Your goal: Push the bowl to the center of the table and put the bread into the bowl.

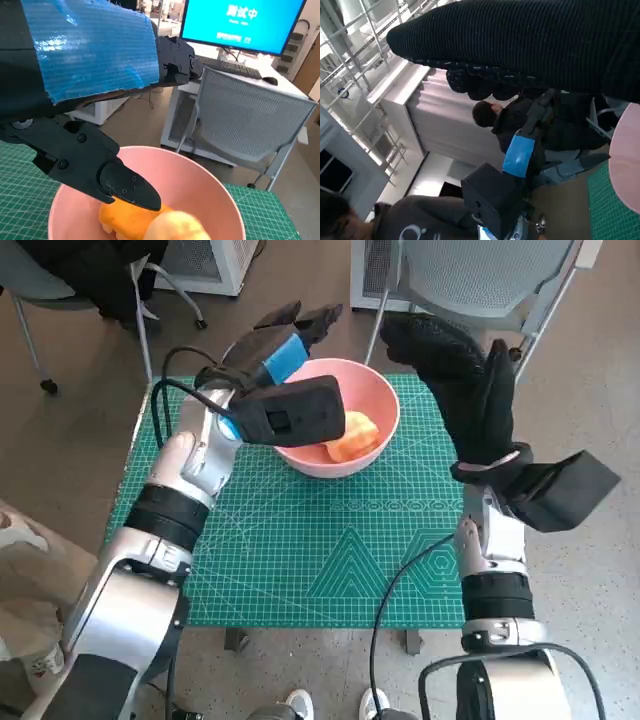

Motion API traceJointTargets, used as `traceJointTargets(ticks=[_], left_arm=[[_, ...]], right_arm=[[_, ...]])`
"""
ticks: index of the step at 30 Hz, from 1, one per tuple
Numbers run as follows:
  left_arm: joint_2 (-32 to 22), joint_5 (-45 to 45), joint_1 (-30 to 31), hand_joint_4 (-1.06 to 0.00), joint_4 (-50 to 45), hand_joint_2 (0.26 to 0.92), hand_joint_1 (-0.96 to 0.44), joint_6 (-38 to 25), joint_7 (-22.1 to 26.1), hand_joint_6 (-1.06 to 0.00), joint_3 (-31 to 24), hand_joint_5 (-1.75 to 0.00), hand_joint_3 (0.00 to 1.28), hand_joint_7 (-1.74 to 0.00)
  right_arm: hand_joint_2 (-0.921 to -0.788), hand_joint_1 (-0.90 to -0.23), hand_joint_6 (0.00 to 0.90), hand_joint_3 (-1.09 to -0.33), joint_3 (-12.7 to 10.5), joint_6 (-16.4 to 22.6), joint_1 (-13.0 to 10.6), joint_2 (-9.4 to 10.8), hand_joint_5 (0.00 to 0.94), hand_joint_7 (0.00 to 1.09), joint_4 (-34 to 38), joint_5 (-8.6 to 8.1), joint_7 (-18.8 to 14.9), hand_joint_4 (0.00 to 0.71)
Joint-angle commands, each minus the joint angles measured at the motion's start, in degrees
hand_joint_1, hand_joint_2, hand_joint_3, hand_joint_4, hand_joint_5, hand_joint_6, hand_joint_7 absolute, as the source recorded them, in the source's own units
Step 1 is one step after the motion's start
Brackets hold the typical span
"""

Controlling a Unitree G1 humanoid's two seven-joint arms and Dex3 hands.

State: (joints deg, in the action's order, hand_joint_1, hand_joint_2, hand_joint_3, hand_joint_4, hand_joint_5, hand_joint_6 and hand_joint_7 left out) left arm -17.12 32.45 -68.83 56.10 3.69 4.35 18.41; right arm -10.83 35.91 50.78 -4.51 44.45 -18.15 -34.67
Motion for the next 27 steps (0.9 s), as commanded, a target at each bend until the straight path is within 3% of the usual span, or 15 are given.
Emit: traceJointTargets(ticks=[1, 6, 11, 16, 22, 27], left_arm=[[-2.5, -2.3, 2.0, 0.00, -4.5, 0.843, -0.53, 1.0, -0.1, -0.13, -2.2, 0.00, 0.02, -0.05], [-4.3, -7.8, 7.5, 0.00, -13.4, 0.896, -0.57, 3.6, 0.5, -0.14, -7.3, 0.00, 0.04, -0.05], [-3.9, -16.6, 13.8, 0.00, -21.4, 0.918, -0.67, 8.7, 1.3, -0.12, -13.7, 0.00, 0.21, -0.04], [0.2, -32.9, 19.8, 0.00, -28.2, 0.920, -0.73, 13.6, 7.0, -0.06, -21.4, 0.00, 0.38, -0.01], [3.7, -44.6, 25.9, 0.00, -37.1, 0.921, -0.68, 14.0, 11.1, -0.08, -25.1, 0.00, 0.33, -0.04], [2.3, -49.6, 33.3, 0.00, -48.7, 0.921, -0.70, 9.8, 14.1, -0.12, -26.5, 0.00, 0.28, -0.07]], right_arm=[[-0.921, -0.714, -0.001, -0.896, 0.5, -1.0, -0.9, 0.0, 0.001, 0.44, -0.6, 0.45, 0.6, 0.145], [-0.921, -0.711, -0.001, -0.894, 0.6, -2.0, -1.1, 0.1, 0.001, 0.45, -2.6, -0.03, 0.5, 0.146], [-0.921, -0.710, -0.001, -0.880, 0.8, -2.9, -1.4, 0.4, 0.002, 0.45, -5.3, -0.31, 0.7, 0.148], [-0.921, -0.694, 0.003, -0.873, 1.2, -2.6, -0.9, 0.7, 0.006, 0.46, -6.8, -0.44, 0.7, 0.156], [-0.921, -0.677, 0.001, -0.881, 1.4, -1.8, 0.2, 0.9, 0.004, 0.46, -7.6, -0.62, 0.5, 0.154], [-0.921, -0.697, 0.006, -0.867, 1.8, -0.5, 0.5, 1.6, 0.004, 0.47, -9.0, -1.23, -0.2, 0.157]])
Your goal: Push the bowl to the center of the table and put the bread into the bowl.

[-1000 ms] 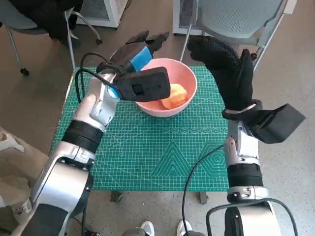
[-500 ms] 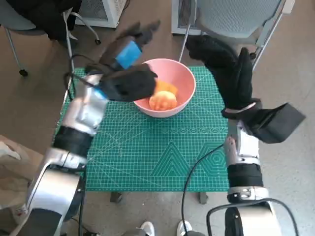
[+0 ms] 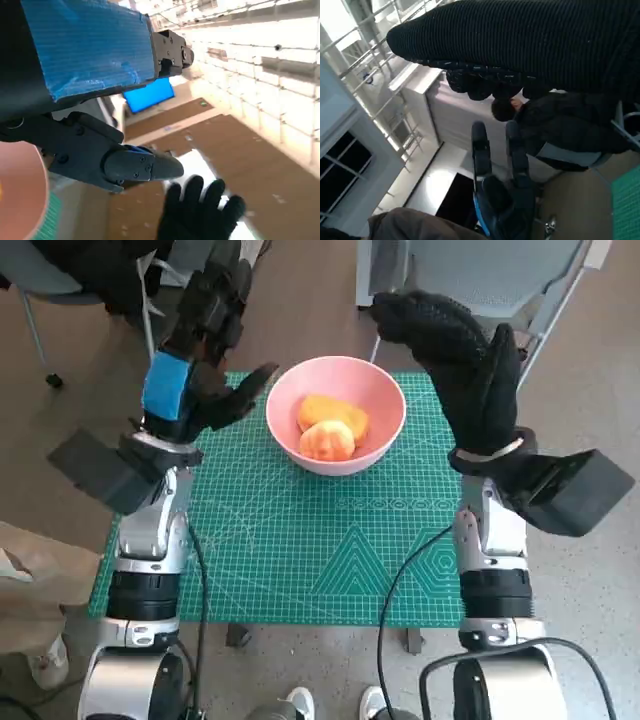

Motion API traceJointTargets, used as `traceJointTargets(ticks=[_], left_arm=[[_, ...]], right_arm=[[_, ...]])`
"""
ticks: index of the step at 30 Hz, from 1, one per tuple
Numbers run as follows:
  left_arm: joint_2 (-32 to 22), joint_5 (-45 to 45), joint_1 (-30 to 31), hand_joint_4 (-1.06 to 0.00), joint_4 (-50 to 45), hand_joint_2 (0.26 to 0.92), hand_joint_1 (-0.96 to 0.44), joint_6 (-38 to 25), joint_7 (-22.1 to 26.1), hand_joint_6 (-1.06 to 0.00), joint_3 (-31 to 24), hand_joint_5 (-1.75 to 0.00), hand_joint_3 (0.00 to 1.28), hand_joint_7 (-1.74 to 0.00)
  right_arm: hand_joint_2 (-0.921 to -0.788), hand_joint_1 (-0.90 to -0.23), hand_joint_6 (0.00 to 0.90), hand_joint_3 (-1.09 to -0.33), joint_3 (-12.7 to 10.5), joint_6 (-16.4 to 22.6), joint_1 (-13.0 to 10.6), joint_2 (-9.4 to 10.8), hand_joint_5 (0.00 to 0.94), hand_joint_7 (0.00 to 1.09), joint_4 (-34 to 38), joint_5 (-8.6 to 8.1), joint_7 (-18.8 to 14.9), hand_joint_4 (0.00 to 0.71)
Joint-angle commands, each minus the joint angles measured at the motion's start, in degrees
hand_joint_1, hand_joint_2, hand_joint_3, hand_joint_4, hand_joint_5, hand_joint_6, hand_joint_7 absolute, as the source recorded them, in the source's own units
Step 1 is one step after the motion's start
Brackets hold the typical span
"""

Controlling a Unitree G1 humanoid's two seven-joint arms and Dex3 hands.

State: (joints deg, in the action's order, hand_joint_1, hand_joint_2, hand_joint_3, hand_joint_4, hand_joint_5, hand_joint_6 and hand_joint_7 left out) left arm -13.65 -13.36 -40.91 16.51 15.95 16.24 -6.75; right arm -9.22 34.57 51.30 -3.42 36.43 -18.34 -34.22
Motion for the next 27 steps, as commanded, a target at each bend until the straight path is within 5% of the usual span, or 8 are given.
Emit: traceJointTargets(ticks=[1, 27], left_arm=[[-1.2, -3.9, 5.9, -0.01, -10.0, 0.921, -0.71, -3.0, 2.4, -0.13, -1.4, 0.00, 0.27, -0.07], [-0.1, -7.3, 11.1, -0.05, -17.6, 0.921, -0.62, -6.5, 4.4, -0.15, -3.0, -0.01, 0.20, -0.09]], right_arm=[[-0.921, -0.700, 0.008, -0.863, 0.2, 0.9, -0.1, 0.6, 0.004, 0.47, -1.1, -1.13, -0.7, 0.158], [-0.921, -0.710, 0.028, -0.847, 1.6, 5.1, 0.6, -0.1, 0.004, 0.49, 1.4, -0.30, -0.9, 0.164]])
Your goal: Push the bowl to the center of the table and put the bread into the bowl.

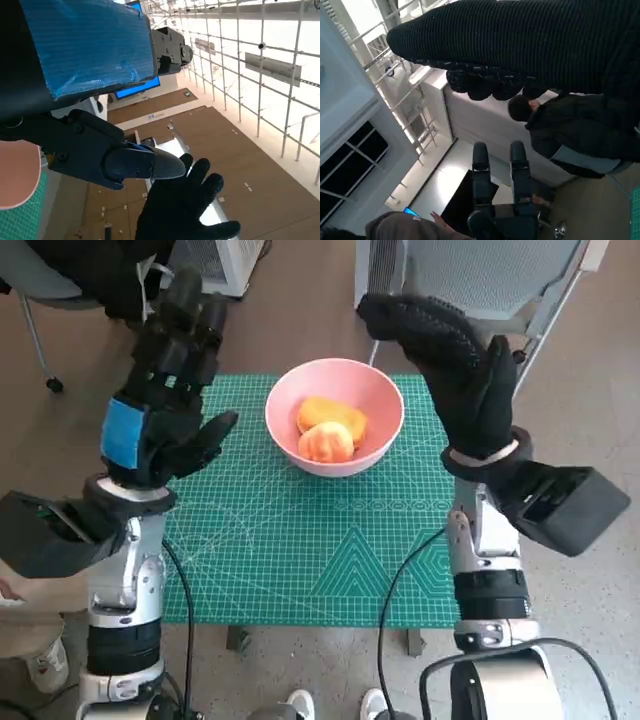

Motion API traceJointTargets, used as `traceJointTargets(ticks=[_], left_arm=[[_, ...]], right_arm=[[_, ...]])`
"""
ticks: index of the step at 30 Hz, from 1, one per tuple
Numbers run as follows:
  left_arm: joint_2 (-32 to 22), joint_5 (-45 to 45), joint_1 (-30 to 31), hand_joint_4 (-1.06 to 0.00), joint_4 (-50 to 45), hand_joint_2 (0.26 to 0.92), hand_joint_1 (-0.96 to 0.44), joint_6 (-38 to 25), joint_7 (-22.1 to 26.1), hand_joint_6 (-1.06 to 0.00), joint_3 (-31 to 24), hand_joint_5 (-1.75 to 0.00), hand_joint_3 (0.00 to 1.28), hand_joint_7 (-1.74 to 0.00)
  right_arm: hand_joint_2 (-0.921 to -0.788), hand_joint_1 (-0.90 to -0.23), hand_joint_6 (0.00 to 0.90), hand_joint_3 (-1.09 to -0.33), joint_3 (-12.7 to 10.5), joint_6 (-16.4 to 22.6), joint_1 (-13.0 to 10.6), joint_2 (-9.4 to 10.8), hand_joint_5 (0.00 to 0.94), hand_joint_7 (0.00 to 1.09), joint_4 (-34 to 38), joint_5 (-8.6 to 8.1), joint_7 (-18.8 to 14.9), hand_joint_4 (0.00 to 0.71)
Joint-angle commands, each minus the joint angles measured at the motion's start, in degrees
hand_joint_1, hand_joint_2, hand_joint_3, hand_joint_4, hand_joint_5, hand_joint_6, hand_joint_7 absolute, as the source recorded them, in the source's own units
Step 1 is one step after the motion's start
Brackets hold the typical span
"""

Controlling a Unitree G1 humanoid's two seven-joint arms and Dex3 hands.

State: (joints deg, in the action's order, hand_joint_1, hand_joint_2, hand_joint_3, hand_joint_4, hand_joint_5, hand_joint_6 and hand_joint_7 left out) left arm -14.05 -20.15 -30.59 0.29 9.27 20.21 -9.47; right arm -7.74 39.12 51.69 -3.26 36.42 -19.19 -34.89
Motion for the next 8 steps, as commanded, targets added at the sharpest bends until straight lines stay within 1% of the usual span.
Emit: traceJointTargets(ticks=[1, 8], left_arm=[[0.3, -0.6, 0.9, -0.05, -1.5, 0.921, -0.62, 0.1, 0.4, -0.15, -0.2, -0.01, 0.20, -0.09], [0.5, -0.9, 1.2, -0.05, -2.1, 0.921, -0.60, -0.1, 0.6, -0.15, -0.2, -0.01, 0.18, -0.10]], right_arm=[[-0.921, -0.709, 0.028, -0.847, 0.1, 0.6, 0.3, -0.3, 0.004, 0.49, 1.5, 0.66, -0.2, 0.164], [-0.921, -0.706, 0.027, -0.847, 0.2, 1.0, 0.6, -0.4, 0.003, 0.49, 2.1, 0.90, -0.1, 0.164]])
